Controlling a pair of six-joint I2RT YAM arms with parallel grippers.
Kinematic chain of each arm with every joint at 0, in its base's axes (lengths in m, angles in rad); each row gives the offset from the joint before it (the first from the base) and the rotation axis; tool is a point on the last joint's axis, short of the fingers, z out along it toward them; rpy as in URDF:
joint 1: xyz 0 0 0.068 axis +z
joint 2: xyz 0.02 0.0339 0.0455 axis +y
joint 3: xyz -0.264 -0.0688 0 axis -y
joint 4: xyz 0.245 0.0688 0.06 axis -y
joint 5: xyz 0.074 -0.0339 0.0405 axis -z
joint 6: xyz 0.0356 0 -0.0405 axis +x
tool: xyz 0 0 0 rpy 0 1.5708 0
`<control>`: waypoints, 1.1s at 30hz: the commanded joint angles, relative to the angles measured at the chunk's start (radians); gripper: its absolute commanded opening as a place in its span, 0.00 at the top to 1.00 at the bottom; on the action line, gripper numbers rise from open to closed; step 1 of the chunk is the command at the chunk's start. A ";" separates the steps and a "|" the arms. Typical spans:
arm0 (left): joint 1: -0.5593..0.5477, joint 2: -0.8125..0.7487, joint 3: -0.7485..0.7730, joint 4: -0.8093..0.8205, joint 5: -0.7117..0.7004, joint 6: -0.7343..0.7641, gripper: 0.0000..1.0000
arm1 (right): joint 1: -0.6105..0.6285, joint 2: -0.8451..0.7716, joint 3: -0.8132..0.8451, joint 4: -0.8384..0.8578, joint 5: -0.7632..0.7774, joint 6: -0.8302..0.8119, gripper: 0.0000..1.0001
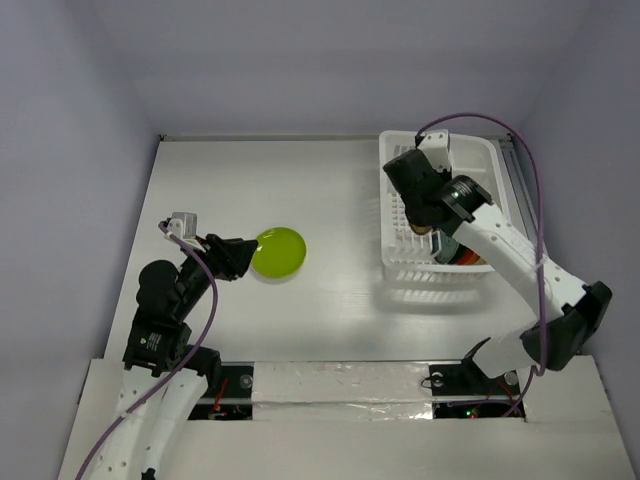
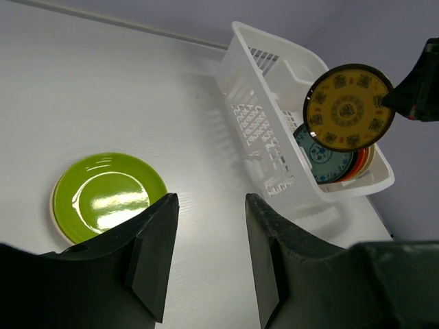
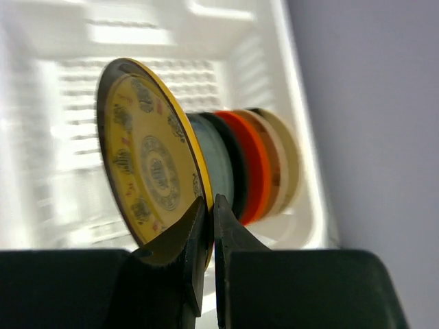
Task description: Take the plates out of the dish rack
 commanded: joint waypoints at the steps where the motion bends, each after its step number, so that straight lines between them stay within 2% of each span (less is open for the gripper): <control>1: -0.008 -0.002 0.007 0.038 -0.003 -0.002 0.59 | 0.073 -0.120 -0.011 0.230 -0.130 -0.012 1.00; 3: -0.008 -0.002 0.010 0.037 -0.006 0.001 0.60 | 0.105 -0.160 -0.103 0.375 -0.272 -0.022 1.00; 4: 0.002 -0.002 0.010 0.035 -0.007 0.001 0.61 | 0.105 -0.186 -0.137 0.523 -0.414 -0.013 1.00; 5: 0.002 -0.002 0.009 0.034 -0.010 0.001 0.62 | 0.117 -0.191 -0.169 0.598 -0.487 -0.003 1.00; 7: 0.002 -0.001 0.010 0.035 -0.015 0.003 0.69 | 0.126 -0.157 -0.232 0.761 -0.674 0.053 1.00; 8: 0.002 0.001 0.009 0.034 -0.023 0.001 0.73 | 0.126 -0.128 -0.234 0.792 -0.717 0.083 1.00; 9: 0.011 0.002 0.007 0.034 -0.024 0.001 0.83 | 0.137 -0.094 -0.226 0.814 -0.750 0.097 1.00; 12: 0.011 0.007 0.009 0.030 -0.037 -0.002 0.97 | 0.177 0.050 -0.186 0.895 -0.793 0.148 1.00; 16: 0.011 0.010 0.009 0.029 -0.038 -0.003 0.98 | 0.186 0.196 -0.160 1.025 -0.880 0.234 1.00; 20: 0.011 0.015 0.009 0.027 -0.034 -0.003 0.90 | 0.197 0.306 -0.145 1.069 -0.945 0.301 1.00; 23: 0.011 0.018 0.009 0.030 -0.026 -0.002 0.78 | 0.197 0.368 -0.151 1.069 -0.948 0.326 1.00; 24: 0.011 0.016 0.009 0.032 -0.024 -0.002 0.70 | 0.197 0.378 -0.162 1.069 -0.948 0.336 0.98; 27: 0.011 0.018 0.009 0.037 -0.012 0.000 0.58 | 0.197 0.398 -0.188 1.091 -0.931 0.352 0.92; 33: 0.011 0.021 0.007 0.038 -0.009 0.000 0.55 | 0.197 0.437 -0.215 1.054 -0.953 0.349 0.73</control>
